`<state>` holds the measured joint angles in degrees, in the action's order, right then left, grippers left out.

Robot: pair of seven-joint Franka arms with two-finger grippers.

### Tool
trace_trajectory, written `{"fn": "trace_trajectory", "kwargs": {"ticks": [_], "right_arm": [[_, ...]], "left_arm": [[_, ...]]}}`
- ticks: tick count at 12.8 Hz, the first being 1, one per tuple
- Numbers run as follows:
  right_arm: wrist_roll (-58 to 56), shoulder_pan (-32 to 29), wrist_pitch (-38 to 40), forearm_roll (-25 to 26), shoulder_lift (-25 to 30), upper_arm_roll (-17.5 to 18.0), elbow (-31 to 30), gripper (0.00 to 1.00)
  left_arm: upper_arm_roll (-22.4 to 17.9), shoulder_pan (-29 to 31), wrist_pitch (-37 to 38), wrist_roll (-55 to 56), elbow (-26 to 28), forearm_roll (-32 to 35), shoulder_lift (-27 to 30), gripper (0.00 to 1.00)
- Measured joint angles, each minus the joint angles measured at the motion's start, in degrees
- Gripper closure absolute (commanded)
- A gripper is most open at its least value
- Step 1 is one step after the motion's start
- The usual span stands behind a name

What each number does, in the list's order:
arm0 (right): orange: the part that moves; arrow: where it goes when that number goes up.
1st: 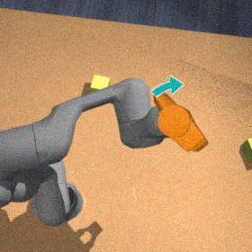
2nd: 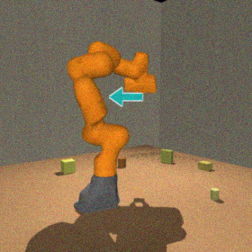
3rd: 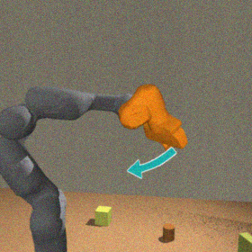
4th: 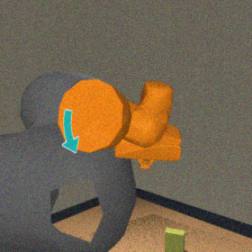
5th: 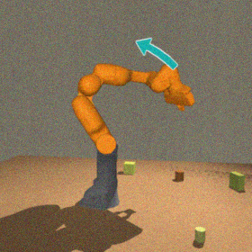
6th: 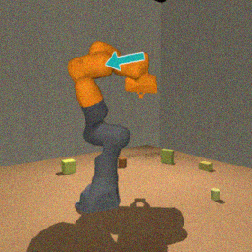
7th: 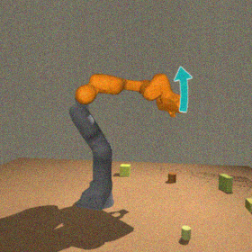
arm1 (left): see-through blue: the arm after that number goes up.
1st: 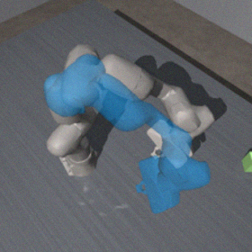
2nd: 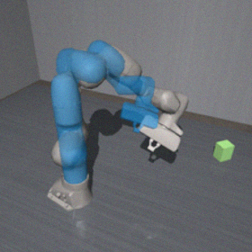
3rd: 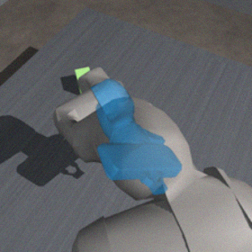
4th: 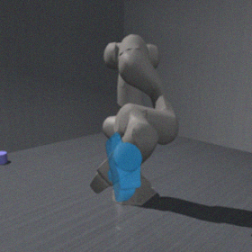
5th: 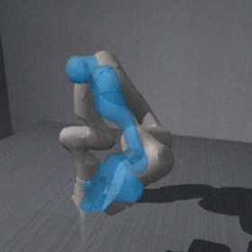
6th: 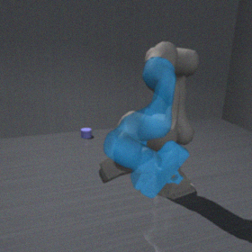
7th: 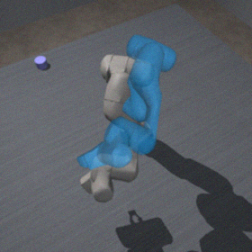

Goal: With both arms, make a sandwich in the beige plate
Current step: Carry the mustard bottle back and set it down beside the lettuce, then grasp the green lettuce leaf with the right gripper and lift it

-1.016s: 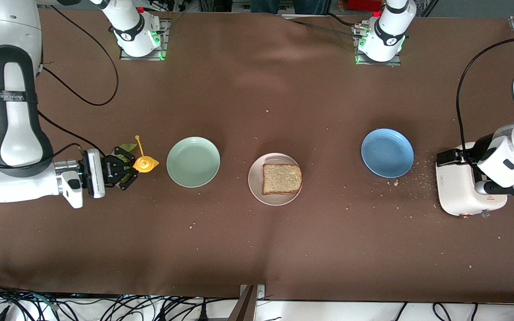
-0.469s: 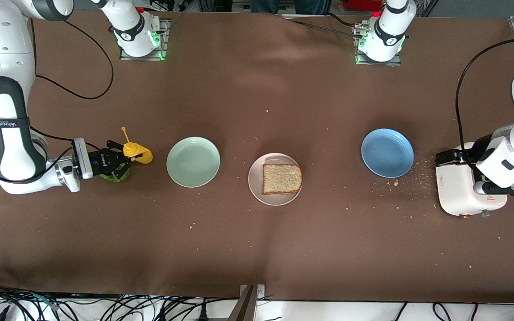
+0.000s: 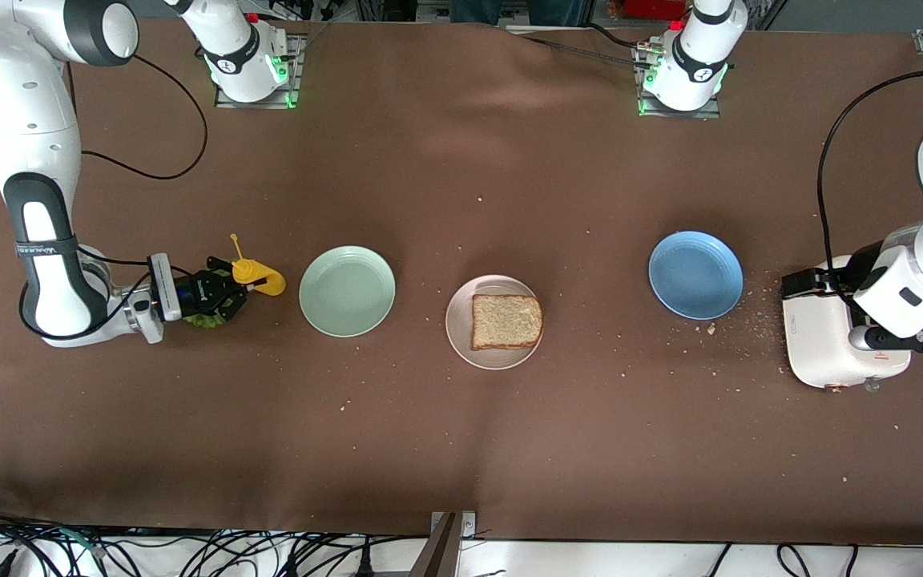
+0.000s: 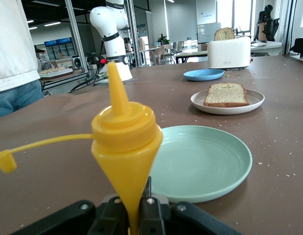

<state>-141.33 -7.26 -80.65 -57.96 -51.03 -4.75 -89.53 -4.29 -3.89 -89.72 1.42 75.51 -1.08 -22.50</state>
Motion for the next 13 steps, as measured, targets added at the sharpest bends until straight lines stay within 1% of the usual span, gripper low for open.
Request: {"fn": "trace_trajectory", "kwargs": {"ticks": [1, 2, 5, 7, 10, 13], "right_arm": [[0.0, 0.0, 0.0, -0.4, -0.2, 0.0, 0.0, 0.03], [0.0, 0.0, 0.0, -0.5, -0.2, 0.1, 0.1, 0.01], [1.6, -0.2, 0.0, -0.5, 0.0, -0.3, 0.8, 0.01], [6.3, -0.4, 0.0, 0.7, 1.4, -1.9, 2.0, 0.02], [18.7, -0.7, -0.2, 6.1, 6.3, -3.3, 3.1, 0.02], [34.7, -0.7, -5.1, 13.9, 10.9, -3.8, 3.3, 0.02]], "left_arm": [[0.0, 0.0, 0.0, 0.0, 0.0, 0.0, 0.0, 0.00], [0.0, 0.0, 0.0, 0.0, 0.0, 0.0, 0.0, 0.00], [0.0, 0.0, 0.0, 0.0, 0.0, 0.0, 0.0, 0.00], [0.0, 0.0, 0.0, 0.0, 0.0, 0.0, 0.0, 0.00], [0.0, 0.0, 0.0, 0.0, 0.0, 0.0, -0.1, 0.00], [0.0, 0.0, 0.0, 0.0, 0.0, 0.0, -0.1, 0.00]]}}
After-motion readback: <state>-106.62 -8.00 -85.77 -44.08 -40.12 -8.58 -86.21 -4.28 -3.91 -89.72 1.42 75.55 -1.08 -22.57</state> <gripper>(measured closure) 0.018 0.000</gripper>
